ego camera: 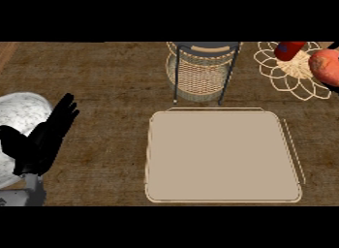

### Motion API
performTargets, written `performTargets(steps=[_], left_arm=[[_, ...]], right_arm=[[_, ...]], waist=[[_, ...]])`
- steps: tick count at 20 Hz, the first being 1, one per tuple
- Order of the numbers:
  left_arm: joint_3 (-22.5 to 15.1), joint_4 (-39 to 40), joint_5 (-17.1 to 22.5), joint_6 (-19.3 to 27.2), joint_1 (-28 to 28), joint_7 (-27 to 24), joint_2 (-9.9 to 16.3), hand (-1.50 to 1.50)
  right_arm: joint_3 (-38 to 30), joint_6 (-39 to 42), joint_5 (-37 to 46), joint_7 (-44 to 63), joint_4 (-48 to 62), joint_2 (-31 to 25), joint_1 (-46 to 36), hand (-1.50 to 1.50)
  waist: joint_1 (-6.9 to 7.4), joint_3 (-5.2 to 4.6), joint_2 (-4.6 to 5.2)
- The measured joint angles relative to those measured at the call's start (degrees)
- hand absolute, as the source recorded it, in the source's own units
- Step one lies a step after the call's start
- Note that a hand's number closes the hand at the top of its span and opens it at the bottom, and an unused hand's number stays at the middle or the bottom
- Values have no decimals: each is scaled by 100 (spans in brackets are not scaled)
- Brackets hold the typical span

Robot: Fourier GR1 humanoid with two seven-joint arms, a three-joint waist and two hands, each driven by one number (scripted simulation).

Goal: Pick the squash from the tray and place it in the tiered basket

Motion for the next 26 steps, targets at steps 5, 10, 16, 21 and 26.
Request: performTargets(steps=[5, 10, 16, 21, 26], left_arm=[[117, 18, -7, -98, -8, 0, 60, 0], [171, 79, -57, -133, -29, -21, 14, 0], [241, 5, -45, -209, -96, 157, 27, 0], [220, -203, -97, -181, 33, 221, -73, 0], [296, -159, -138, -203, -72, 293, -69, 0]], right_arm=[[139, 553, -72, 266, 145, 108, -736, 150], [346, 672, -28, 955, -223, 549, -1175, 150], [663, 525, 250, 1755, -228, 1236, -1662, 150], [834, 412, 491, 2306, -102, 1696, -2030, 150], [921, 340, 748, 2572, 288, 2003, -2338, 150]], waist=[[16, -9, -11], [-10, -13, -26], [1, -15, -24], [12, -16, -24], [6, -11, -33]])
